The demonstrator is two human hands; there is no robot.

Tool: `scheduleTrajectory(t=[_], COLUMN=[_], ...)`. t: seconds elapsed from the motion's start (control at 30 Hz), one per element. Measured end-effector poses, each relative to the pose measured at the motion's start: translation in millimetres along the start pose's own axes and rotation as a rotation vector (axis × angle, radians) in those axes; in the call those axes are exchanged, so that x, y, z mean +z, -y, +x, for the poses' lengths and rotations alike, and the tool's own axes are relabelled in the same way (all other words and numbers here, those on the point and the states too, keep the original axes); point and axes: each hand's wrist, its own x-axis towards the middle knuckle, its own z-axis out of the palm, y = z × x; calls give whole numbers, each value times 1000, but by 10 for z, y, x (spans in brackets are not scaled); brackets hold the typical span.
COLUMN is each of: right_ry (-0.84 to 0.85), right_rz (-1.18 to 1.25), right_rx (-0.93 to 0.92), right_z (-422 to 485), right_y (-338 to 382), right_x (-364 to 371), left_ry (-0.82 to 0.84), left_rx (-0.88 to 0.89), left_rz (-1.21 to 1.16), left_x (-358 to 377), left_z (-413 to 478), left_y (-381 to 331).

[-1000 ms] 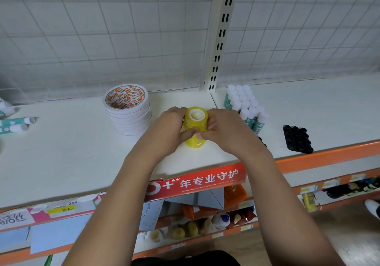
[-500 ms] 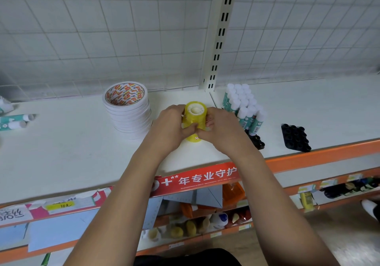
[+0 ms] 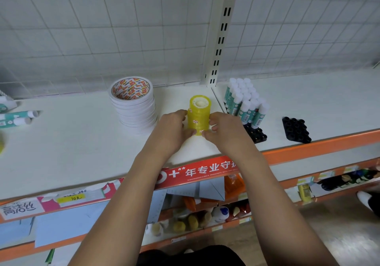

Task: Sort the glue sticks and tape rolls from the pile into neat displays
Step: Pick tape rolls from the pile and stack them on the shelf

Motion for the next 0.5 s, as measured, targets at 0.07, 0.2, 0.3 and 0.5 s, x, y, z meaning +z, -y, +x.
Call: scheduleTrajectory(t=[0.07, 0.2, 0.3, 0.5], right_ry=[-26, -103, -130, -116], right_rz=[-7, 28, 86, 103], right_rx=[21, 53, 74, 92], right_z=[34, 67, 59, 94], right_y=[8, 8, -13, -50], right_x=[46, 118, 146, 150], left_ry=[-3, -45, -75, -71], left_rx=[16, 32, 25, 10], left_rz=[8, 112, 185, 211], left_x=[13, 91, 115, 119], left_z=[23, 37, 61, 93], left_y=[-9, -9, -3, -21])
